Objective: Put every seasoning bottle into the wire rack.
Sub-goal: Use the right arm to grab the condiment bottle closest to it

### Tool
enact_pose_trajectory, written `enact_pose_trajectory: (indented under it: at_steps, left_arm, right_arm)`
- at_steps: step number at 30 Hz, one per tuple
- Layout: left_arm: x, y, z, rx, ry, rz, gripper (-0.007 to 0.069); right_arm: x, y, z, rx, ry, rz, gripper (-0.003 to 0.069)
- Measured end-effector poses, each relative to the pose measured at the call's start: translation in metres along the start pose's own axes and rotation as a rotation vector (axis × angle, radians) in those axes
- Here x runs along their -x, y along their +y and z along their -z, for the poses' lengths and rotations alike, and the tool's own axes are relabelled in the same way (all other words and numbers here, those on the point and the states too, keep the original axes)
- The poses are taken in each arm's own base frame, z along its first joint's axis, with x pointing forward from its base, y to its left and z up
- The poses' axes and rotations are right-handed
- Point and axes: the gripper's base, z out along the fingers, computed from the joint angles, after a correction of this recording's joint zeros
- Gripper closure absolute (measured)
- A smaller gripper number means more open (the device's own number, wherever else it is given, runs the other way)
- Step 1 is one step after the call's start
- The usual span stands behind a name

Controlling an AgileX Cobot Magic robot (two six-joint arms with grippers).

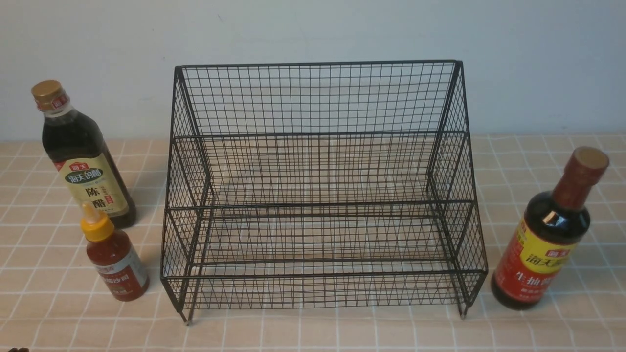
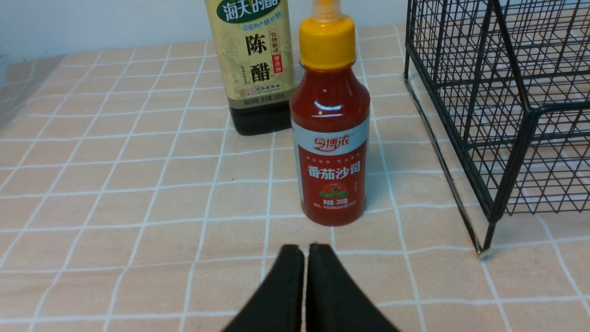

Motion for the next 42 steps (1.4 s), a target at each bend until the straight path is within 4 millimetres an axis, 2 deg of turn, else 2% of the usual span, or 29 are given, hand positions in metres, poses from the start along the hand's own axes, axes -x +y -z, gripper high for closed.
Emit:
enact_pose_trajectory:
  at_steps: [8,14,18,24,38,40,41,42]
  left_arm:
    - [0.000,0.000,0.000,0.000,0.000,0.000,0.0631]
    - [0.000,0.000,0.000,0.000,0.001,0.000,0.0631]
    - [0.000,0.000,0.000,0.000,0.001,0.000,0.0631]
    - [0.000,0.000,0.000,0.000,0.001,0.000,0.0631]
    - [0.000,0.000,0.000,0.000,0.001,0.000,0.0631]
    - [0.000,0.000,0.000,0.000,0.001,0.000,0.0631]
    - [0.000,0.000,0.000,0.000,0.001,0.000,0.0631]
    - [0.000,0.000,0.000,0.000,0.001,0.000,0.0631]
  right_arm:
    - [0.020,0.010,-0.051,-0.040,0.184,0.052,0.0442]
    - [0.025,0.031,-0.093,0.060,0.289,0.147,0.0337]
    - [0.014,0.041,-0.120,0.099,0.355,0.181,0.0284]
    - [-0.018,0.036,-0.144,0.072,0.486,0.211,0.0228]
    - [-0.053,0.029,-0.164,0.043,0.599,0.243,0.0225]
    - [-0.056,0.028,-0.166,0.042,0.608,0.247,0.0262]
    - [-0.057,0.028,-0.166,0.047,0.607,0.260,0.0343]
    - [-0.056,0.028,-0.166,0.053,0.606,0.276,0.0387]
